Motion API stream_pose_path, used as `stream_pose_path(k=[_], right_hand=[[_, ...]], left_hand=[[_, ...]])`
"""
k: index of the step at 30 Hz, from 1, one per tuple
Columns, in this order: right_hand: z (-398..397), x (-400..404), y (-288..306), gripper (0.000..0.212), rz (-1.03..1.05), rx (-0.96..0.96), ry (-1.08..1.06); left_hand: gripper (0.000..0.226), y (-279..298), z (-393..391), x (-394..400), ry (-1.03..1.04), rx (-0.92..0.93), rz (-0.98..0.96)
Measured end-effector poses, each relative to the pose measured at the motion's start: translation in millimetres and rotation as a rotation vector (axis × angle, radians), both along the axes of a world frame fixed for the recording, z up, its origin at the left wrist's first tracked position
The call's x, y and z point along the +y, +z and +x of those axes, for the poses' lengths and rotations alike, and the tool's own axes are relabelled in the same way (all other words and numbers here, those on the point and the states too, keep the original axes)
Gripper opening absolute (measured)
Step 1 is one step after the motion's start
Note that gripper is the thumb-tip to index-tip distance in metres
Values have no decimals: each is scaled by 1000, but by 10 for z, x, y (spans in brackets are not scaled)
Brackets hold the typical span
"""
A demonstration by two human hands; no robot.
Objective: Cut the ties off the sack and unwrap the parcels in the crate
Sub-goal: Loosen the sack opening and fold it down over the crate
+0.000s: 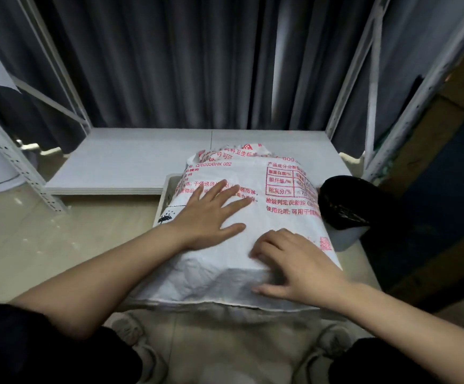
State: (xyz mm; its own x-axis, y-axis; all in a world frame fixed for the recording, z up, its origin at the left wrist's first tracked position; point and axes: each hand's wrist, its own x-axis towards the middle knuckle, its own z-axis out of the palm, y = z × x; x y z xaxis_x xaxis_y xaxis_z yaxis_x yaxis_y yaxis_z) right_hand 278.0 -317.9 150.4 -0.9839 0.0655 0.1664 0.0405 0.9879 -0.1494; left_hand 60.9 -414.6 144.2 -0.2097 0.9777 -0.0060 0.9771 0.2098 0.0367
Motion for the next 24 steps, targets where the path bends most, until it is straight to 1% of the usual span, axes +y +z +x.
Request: stream_pose_path(k=[2, 5, 7, 9, 13, 18, 20, 22, 24], right_hand=[[-20, -9, -35, 53, 55, 39, -1], [-117, 7, -95, 39, 132, 146, -23], [-160, 28, -130, 28, 100, 221, -67], [-175, 34, -163, 21, 92, 293, -95], [-210, 24, -199, 20, 169, 360, -70], [-228, 41, -237, 21, 232, 355, 15], [-199, 42, -264, 22, 266, 352, 62], [-162, 50, -290, 21, 290, 351, 108], [-143, 64, -310, 20, 306, 352, 128]], left_hand=[[74, 48, -25, 54, 9, -16, -25], [64, 106, -32, 124, 25, -16, -58], [61, 143, -46, 159, 44, -34, -71], [60, 166, -63, 178, 58, -53, -91], [60, 174, -89, 185, 61, -63, -123], [62, 181, -105, 131, 35, -89, -123], [67, 186, -91, 67, 12, -88, -61], [75, 192, -34, -69, -40, -73, 85], [76, 116, 75, -280, -140, -21, 185]])
